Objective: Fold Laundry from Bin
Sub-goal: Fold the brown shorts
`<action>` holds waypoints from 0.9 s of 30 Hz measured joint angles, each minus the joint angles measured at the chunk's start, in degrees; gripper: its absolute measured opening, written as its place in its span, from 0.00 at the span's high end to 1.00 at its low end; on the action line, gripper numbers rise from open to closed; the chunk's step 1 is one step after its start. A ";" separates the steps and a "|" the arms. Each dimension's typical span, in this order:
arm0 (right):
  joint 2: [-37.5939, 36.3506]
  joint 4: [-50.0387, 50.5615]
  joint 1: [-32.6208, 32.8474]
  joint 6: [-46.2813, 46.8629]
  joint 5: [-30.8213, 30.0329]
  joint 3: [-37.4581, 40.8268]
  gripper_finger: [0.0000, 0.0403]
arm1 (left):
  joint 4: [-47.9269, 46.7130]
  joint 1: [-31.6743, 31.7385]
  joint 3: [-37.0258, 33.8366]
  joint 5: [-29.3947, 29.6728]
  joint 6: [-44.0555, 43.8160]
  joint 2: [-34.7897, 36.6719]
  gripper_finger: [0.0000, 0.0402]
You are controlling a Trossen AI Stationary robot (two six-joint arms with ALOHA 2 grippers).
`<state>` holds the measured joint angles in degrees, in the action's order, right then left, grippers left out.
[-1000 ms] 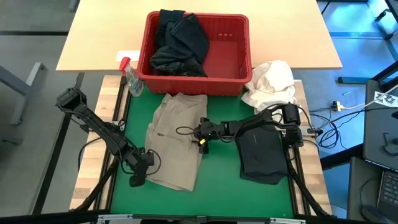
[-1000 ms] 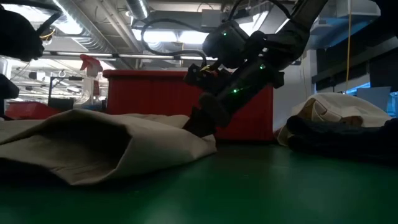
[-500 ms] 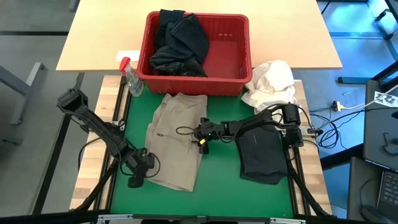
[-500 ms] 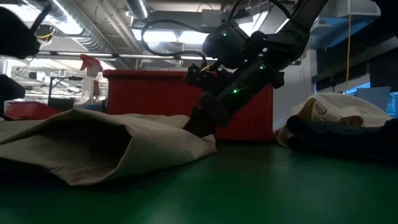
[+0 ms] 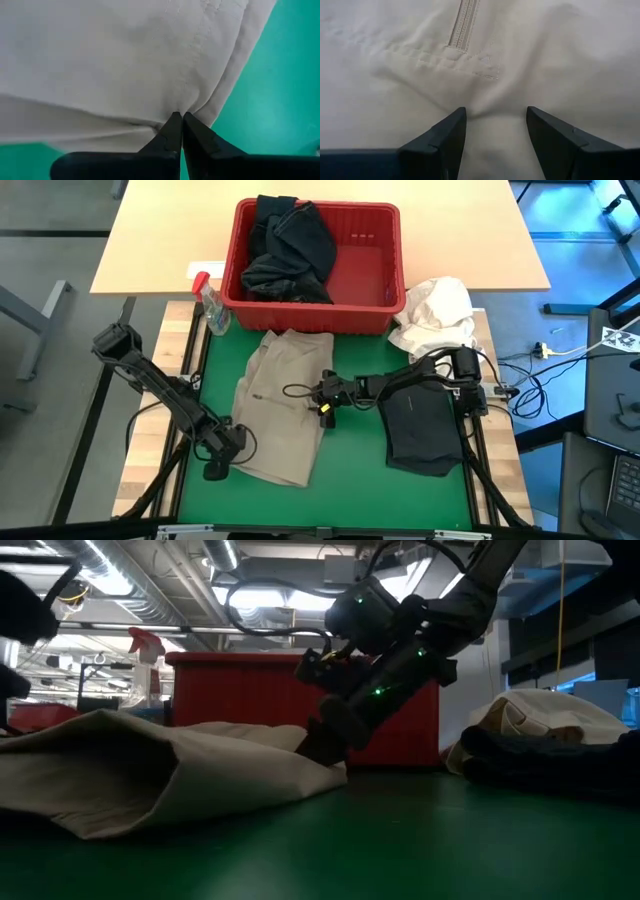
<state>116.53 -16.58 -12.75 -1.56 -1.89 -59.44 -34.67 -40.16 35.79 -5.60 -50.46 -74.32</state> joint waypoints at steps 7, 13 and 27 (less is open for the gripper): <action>-0.01 0.05 -0.02 0.00 0.00 0.00 0.48 | -18.28 -1.10 10.24 5.77 -0.60 0.20 1.00; 0.00 0.20 0.00 0.00 0.01 0.00 0.48 | -19.87 -5.28 9.41 2.67 -8.88 0.22 1.00; -0.02 0.20 0.04 -0.04 0.17 0.00 0.48 | -4.92 -9.51 2.41 1.49 -19.70 0.17 0.95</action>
<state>116.51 -16.38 -12.71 -1.61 -1.72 -59.44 -39.59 -49.67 38.20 -4.10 -70.16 -74.15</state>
